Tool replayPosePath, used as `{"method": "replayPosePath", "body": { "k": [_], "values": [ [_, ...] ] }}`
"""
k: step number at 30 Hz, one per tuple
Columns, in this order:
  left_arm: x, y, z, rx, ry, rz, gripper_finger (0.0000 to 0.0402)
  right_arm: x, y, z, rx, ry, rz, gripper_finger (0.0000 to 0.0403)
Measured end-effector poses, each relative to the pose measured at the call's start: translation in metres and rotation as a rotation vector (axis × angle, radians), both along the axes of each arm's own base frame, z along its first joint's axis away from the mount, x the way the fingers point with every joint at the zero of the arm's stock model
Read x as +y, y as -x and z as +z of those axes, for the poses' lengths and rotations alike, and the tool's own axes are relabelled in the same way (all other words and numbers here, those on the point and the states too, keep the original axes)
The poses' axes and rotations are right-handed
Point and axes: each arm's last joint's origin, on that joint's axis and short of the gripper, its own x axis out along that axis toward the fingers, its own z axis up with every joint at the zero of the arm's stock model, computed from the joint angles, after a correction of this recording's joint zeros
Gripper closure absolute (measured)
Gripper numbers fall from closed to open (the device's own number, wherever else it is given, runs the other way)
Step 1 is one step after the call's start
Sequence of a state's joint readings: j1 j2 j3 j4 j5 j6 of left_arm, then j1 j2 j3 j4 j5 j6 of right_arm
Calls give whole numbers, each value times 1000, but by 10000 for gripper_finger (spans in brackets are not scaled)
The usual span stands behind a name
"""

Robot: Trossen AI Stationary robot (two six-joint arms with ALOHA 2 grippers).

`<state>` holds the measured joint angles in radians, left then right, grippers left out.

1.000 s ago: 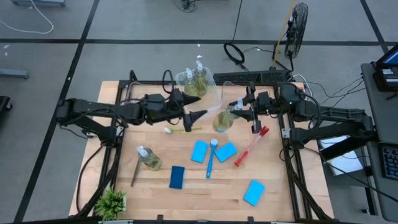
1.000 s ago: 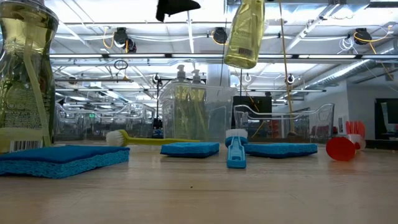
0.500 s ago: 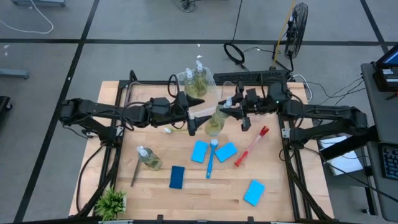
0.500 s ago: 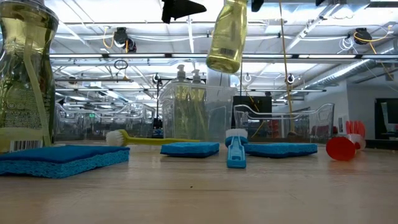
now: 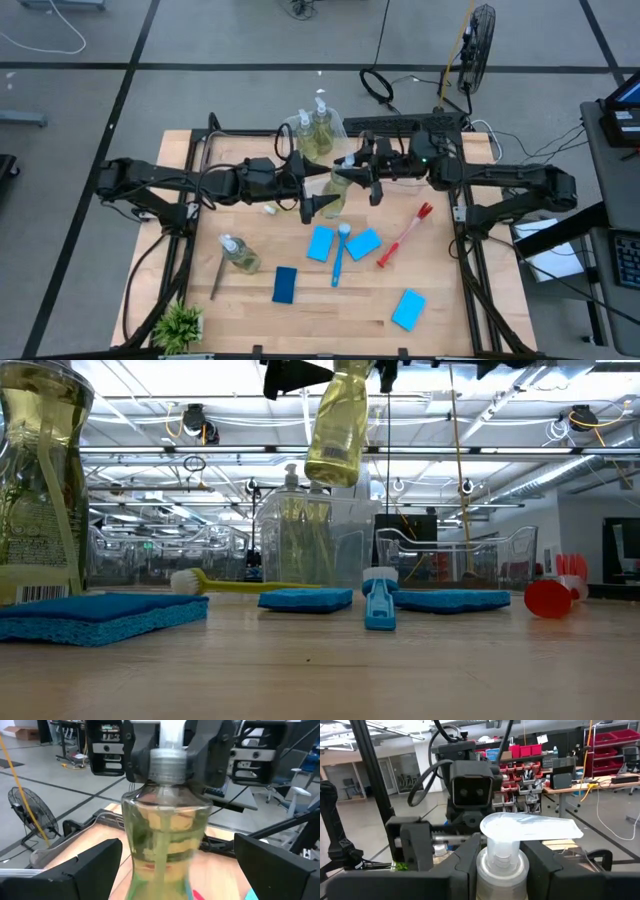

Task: Pick & Place Kitchen Sink Supplies
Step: Put the yellow dish soap into the white bin

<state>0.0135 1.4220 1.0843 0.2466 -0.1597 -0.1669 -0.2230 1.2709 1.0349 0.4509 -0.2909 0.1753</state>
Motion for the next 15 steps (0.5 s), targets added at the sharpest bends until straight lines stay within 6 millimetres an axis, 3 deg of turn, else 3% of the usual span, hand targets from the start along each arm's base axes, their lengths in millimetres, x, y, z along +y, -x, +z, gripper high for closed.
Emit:
{"method": "replayPosePath", "body": {
  "k": [15],
  "values": [
    [18, 1, -3, 25, 49, -21, 23, -4, -27, 4, 18, -31, 56, 306]
  ]
}}
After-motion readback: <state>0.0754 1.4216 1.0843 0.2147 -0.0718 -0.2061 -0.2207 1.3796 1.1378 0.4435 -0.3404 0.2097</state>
